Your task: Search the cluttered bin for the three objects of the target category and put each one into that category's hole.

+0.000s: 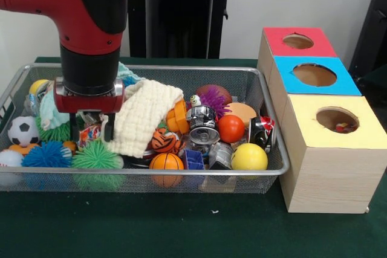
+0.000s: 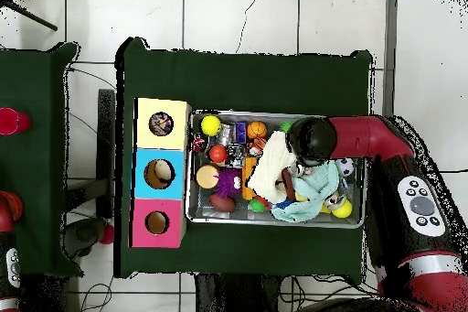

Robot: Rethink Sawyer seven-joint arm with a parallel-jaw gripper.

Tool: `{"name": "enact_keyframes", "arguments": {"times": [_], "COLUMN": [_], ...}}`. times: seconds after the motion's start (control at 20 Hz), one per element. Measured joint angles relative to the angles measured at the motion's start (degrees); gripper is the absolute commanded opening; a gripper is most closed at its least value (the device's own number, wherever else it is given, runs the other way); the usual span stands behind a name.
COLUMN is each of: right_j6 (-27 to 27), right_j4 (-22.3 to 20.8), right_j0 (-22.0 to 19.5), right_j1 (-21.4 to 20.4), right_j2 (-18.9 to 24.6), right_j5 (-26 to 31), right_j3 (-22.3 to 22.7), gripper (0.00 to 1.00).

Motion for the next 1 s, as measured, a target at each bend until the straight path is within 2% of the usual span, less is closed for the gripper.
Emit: {"name": "enact_keyframes", "arguments": {"times": [0.6, 1.0], "right_j6": [-2.02, -2.12], "right_j4": [0.23, 0.25], "right_j0": [-0.24, -0.35], "right_j1": [-5.84, -6.08], "right_j2": [0.26, 0.26], "right_j5": [5.86, 5.87], "right_j3": [1.99, 2.01], "gripper": [1.00, 1.00]}}
